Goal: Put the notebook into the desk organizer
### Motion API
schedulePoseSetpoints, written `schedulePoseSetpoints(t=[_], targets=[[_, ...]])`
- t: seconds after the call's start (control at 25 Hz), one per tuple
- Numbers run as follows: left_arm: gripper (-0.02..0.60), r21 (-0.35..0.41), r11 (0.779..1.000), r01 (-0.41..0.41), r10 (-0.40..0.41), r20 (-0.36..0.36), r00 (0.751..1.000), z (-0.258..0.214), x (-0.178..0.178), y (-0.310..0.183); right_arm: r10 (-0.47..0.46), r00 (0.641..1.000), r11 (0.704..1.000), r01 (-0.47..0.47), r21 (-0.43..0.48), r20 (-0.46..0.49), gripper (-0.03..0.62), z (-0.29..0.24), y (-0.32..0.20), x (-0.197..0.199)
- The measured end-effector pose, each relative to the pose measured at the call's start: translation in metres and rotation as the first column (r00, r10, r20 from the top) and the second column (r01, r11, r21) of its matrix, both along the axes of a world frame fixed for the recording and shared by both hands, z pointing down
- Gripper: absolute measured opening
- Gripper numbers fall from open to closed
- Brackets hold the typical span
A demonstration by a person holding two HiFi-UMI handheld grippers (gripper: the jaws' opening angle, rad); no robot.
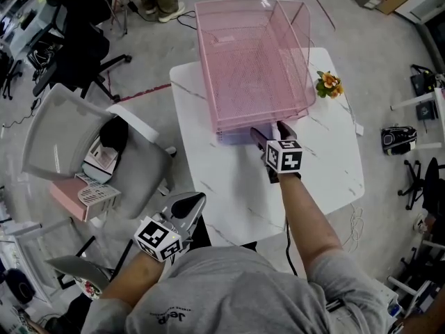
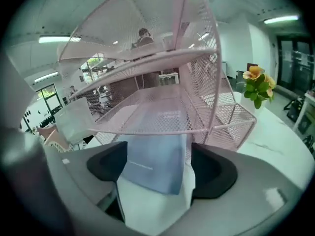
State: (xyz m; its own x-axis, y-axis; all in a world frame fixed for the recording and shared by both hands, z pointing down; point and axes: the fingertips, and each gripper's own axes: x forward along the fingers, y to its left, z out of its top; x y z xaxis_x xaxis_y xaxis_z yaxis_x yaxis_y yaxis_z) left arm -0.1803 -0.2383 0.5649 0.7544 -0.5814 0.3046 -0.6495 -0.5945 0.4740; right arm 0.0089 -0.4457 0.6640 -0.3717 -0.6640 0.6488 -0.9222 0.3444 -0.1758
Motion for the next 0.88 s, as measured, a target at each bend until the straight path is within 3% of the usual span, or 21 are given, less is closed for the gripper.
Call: schedulePoseSetpoints(t=[0.28,0.52,0.76,0.88], targets=[[0.055,0.055,0.998,-0.037,0.038,-0.002,0.999,-0.026,0.018,-0.005,-0.085,0.991,0.988,0.07,0.141,0.106,0.382,-0.064,0.038,0.017],[0.055,0.147,0.983,-0.108,0.11,-0.007,0.994,-0.069,0.06,-0.017,-0.085,0.985,0.963,0.043,0.265,0.148,0.379,-0.147,0.078,0.065],[0.055,0.27,0.937,-0.222,0.234,-0.01,0.972,-0.125,0.136,-0.033,0.014,0.984,0.919,-0.082,0.386,0.177,0.374,-0.224,0.133,0.148],[0.055,0.314,0.916,-0.25,0.267,-0.01,0.964,-0.151,0.176,-0.029,0.047,0.985,0.9,-0.114,0.42,0.166,0.339,-0.252,0.167,0.188]])
